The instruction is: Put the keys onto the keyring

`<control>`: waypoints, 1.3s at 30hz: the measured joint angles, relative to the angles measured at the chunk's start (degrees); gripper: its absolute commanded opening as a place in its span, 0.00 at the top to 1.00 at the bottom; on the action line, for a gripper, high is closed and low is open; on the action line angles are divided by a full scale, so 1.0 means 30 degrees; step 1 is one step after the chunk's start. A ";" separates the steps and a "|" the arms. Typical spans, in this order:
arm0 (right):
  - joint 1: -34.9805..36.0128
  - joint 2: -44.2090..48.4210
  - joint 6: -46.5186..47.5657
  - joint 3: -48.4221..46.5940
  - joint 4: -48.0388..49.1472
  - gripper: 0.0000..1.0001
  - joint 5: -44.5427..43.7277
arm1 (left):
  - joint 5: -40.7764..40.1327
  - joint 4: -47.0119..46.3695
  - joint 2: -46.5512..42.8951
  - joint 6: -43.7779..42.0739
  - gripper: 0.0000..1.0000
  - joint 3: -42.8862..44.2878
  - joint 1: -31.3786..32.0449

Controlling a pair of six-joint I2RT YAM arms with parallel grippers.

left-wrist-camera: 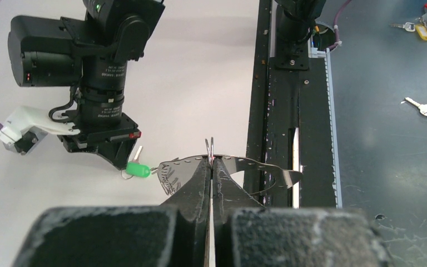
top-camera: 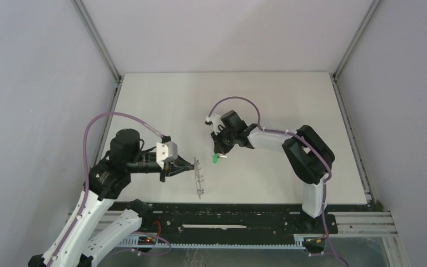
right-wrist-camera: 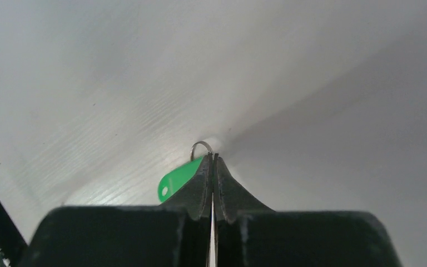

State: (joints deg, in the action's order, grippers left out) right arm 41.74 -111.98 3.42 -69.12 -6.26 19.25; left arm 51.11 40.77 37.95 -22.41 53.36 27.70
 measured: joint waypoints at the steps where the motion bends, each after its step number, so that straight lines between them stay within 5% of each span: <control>1: -0.0087 0.0277 -0.0066 0.0211 0.0029 1.00 0.0124 | 0.0000 0.0007 0.0000 0.0000 1.00 0.0000 0.0000; 11: -0.1566 0.4350 -0.1814 0.3330 0.2084 1.00 0.2630 | -0.0058 0.0007 -0.0036 0.0007 1.00 0.0000 0.0000; 20: -0.1056 0.8721 -0.3315 0.7614 0.3687 1.00 0.1268 | -0.0146 0.0007 -0.0051 0.0000 1.00 0.0000 0.0000; 39: 0.0670 0.7133 -0.3825 0.8575 0.2827 1.00 0.2142 | -0.0131 -0.0240 -0.0262 0.0364 1.00 0.0401 0.0000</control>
State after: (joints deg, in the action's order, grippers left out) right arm 43.75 -90.59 -8.05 -43.40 2.22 25.67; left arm 50.72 40.05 37.17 -21.32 54.57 27.70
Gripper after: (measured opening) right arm 0.012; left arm 0.011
